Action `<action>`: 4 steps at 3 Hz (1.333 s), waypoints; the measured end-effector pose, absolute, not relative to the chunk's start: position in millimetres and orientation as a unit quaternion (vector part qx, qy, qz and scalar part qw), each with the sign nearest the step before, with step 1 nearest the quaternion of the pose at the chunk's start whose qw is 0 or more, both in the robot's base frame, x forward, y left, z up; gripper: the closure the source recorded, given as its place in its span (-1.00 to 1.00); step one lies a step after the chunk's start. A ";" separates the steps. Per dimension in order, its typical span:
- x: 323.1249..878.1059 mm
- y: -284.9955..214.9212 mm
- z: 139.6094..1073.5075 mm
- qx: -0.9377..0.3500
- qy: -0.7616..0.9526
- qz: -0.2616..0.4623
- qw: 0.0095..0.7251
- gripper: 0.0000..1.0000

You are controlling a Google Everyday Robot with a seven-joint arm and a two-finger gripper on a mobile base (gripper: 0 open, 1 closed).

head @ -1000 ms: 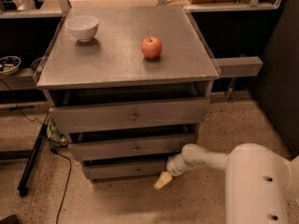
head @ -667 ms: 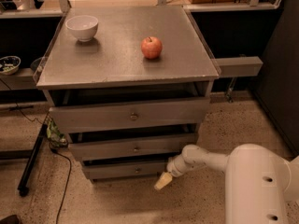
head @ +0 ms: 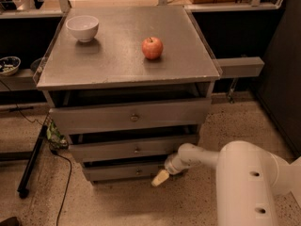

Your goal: Open bottom drawer

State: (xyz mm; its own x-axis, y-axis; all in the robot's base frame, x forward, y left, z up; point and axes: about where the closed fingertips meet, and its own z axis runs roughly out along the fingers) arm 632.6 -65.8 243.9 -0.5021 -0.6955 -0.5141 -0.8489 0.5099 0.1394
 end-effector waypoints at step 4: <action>643.8 -62.5 240.2 -0.458 0.846 0.187 0.202 -1.00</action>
Offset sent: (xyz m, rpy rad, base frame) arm 0.0265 0.0043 -0.0063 -0.0025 -0.0034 -0.0327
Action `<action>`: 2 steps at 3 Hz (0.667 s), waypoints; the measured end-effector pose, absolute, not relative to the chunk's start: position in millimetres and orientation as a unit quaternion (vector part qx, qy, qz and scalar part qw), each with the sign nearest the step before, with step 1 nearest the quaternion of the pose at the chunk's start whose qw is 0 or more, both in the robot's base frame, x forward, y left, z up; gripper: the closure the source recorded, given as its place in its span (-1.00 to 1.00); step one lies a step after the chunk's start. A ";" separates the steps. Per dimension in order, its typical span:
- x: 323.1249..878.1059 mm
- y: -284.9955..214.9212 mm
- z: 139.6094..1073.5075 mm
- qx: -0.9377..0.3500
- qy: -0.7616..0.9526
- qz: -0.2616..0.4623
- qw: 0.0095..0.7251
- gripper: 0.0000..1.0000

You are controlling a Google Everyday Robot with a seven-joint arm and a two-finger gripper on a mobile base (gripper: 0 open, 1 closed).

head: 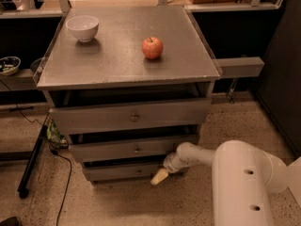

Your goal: Open bottom drawer

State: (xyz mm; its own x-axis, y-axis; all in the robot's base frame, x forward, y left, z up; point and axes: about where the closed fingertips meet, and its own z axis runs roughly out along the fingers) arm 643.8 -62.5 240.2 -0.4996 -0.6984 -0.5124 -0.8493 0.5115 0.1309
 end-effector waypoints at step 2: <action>636.7 -73.2 207.0 -0.450 0.857 0.185 0.169 -1.00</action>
Offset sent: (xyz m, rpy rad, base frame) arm -0.0117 -0.0245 -0.0745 -0.0615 0.1389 -0.0228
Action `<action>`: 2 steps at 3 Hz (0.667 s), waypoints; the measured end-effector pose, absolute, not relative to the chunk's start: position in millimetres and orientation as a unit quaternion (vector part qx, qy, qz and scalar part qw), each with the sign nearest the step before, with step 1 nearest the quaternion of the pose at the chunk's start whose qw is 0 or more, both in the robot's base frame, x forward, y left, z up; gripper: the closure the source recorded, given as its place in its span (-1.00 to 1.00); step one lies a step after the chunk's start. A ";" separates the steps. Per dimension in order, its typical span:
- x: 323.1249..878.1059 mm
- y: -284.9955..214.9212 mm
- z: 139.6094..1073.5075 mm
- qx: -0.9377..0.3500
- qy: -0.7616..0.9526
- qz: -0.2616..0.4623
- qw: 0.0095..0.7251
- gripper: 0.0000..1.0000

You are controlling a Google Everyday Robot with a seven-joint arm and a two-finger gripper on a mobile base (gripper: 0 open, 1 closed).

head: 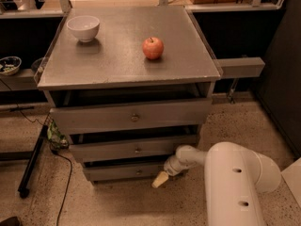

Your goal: Open bottom drawer

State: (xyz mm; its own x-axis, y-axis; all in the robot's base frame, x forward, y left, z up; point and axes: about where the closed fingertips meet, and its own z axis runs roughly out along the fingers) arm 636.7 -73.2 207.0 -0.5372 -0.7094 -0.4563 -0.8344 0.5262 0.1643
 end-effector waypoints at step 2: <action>634.3 -68.7 207.1 -0.460 0.852 0.183 0.169 -1.00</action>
Offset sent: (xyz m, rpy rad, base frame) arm -0.0366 -0.0010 0.0181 0.0575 0.1421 0.1447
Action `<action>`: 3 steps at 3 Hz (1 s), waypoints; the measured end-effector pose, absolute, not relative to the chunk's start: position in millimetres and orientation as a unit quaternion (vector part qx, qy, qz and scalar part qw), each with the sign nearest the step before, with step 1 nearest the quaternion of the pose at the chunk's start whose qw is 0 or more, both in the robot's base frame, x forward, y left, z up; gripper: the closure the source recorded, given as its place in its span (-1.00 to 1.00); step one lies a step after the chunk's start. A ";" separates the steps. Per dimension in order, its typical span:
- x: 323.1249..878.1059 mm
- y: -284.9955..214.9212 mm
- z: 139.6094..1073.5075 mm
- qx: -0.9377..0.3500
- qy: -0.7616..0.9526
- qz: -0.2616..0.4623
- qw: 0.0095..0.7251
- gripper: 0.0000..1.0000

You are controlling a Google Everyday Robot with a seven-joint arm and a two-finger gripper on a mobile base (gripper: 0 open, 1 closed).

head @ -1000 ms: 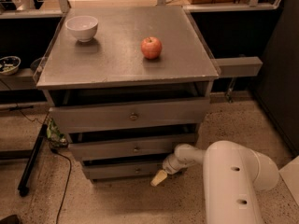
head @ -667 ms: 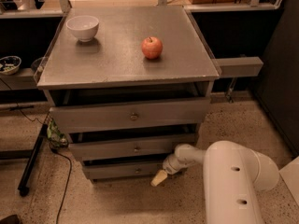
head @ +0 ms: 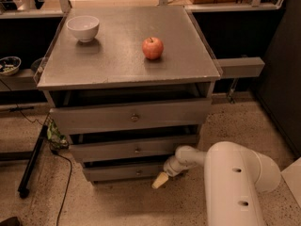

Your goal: Open bottom drawer

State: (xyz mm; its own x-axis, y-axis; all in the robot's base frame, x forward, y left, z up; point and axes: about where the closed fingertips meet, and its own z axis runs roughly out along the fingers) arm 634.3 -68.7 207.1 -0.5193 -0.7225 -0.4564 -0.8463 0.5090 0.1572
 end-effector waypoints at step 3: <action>556.5 -91.5 249.5 -0.475 0.810 0.309 0.150 -1.00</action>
Offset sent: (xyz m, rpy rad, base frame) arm -0.0838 -0.0350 0.0563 0.2254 0.1568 0.1385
